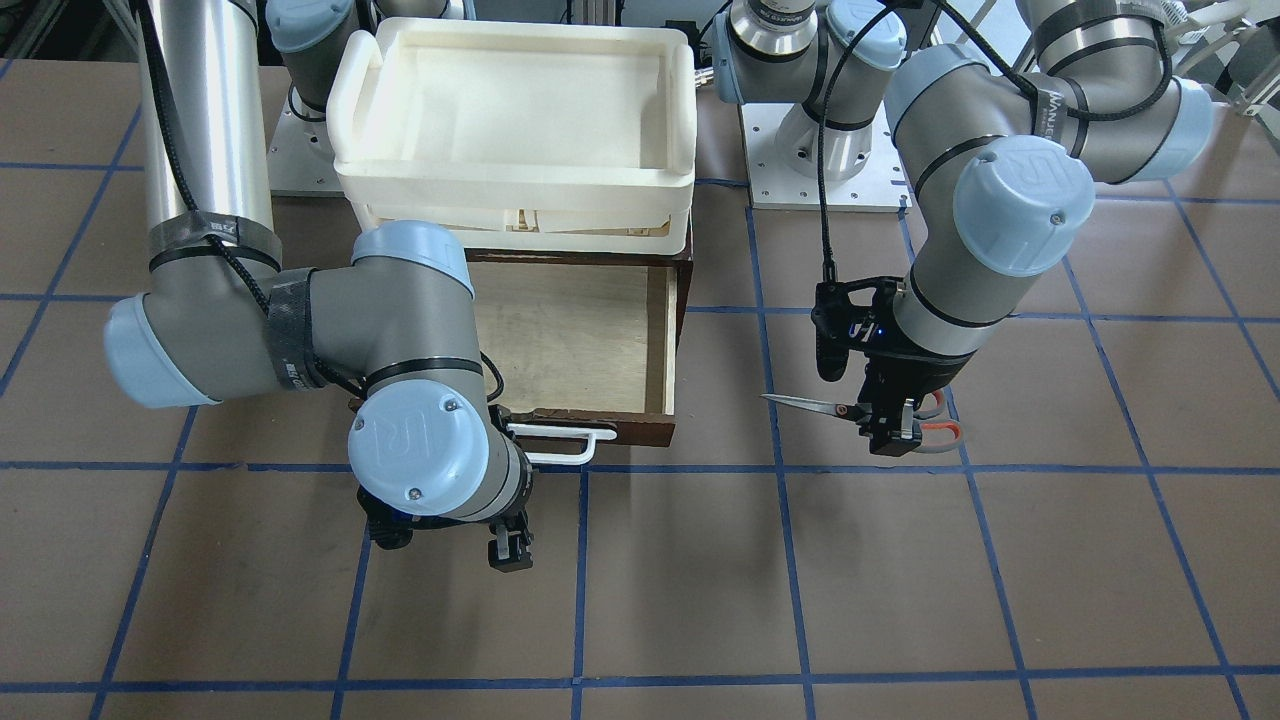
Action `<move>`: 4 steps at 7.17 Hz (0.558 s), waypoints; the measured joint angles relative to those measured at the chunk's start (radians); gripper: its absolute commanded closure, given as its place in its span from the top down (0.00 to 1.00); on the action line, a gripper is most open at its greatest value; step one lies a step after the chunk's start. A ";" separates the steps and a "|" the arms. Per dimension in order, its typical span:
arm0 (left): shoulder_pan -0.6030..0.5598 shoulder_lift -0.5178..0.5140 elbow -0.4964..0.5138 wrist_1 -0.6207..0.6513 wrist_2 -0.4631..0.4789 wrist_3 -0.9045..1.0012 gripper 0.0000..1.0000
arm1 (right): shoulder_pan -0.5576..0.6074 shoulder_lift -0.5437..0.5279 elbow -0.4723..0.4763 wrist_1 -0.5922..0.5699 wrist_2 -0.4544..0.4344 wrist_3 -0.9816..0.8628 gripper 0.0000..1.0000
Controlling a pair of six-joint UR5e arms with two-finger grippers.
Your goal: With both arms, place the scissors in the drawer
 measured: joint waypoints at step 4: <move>0.000 0.000 0.000 -0.002 0.000 -0.005 0.00 | -0.003 -0.029 0.000 0.005 -0.001 -0.003 1.00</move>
